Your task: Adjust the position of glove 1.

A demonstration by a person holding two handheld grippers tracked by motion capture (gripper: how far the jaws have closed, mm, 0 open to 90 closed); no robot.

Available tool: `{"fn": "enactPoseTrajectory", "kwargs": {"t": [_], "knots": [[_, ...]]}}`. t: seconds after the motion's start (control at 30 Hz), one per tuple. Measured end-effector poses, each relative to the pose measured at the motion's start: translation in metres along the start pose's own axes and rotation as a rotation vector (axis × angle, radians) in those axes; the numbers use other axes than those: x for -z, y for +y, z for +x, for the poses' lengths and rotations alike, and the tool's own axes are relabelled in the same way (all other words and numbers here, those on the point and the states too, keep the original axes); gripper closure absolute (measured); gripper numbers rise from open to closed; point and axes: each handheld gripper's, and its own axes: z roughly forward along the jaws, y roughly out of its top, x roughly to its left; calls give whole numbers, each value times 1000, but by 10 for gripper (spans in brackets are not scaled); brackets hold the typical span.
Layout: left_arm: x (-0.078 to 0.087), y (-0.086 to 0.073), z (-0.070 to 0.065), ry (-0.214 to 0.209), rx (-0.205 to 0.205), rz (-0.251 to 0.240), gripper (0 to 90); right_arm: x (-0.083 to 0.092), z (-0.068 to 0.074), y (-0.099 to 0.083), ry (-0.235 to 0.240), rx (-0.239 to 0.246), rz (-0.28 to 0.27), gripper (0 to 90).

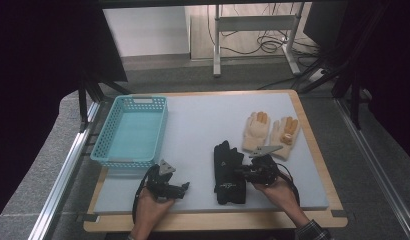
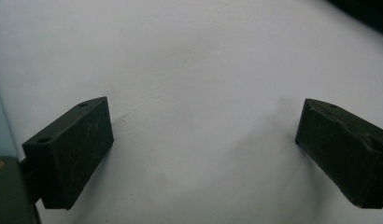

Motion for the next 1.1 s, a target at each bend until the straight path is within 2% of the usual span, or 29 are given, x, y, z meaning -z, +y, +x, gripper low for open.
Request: {"fn": "enactPoseTrajectory", "kwargs": {"t": [0.1,0.2,0.33,0.4,0.57,0.67,0.87,1.03,1.1], "knots": [[0,0,0,0,0,0,42,6,-5,-2,-35,6,-21,534],[0,0,0,0,0,0,42,16,-12,-5,-46,2,-46,543],[0,0,0,0,0,0,42,22,-14,-16,-60,30,-16,792],[0,0,0,0,0,-2,42,21,-12,-24,-55,44,2,870],[0,0,0,0,0,-2,42,7,0,-38,-22,89,46,884],[0,0,0,0,0,-2,42,-1,7,-40,-14,110,51,884],[0,0,0,-3,6,-4,44,-13,16,-36,27,108,32,882],[2,-1,2,-11,-6,-3,58,-30,29,-27,57,117,19,871],[3,-2,4,1,-12,-1,53,-37,34,-22,67,119,17,868]]}}
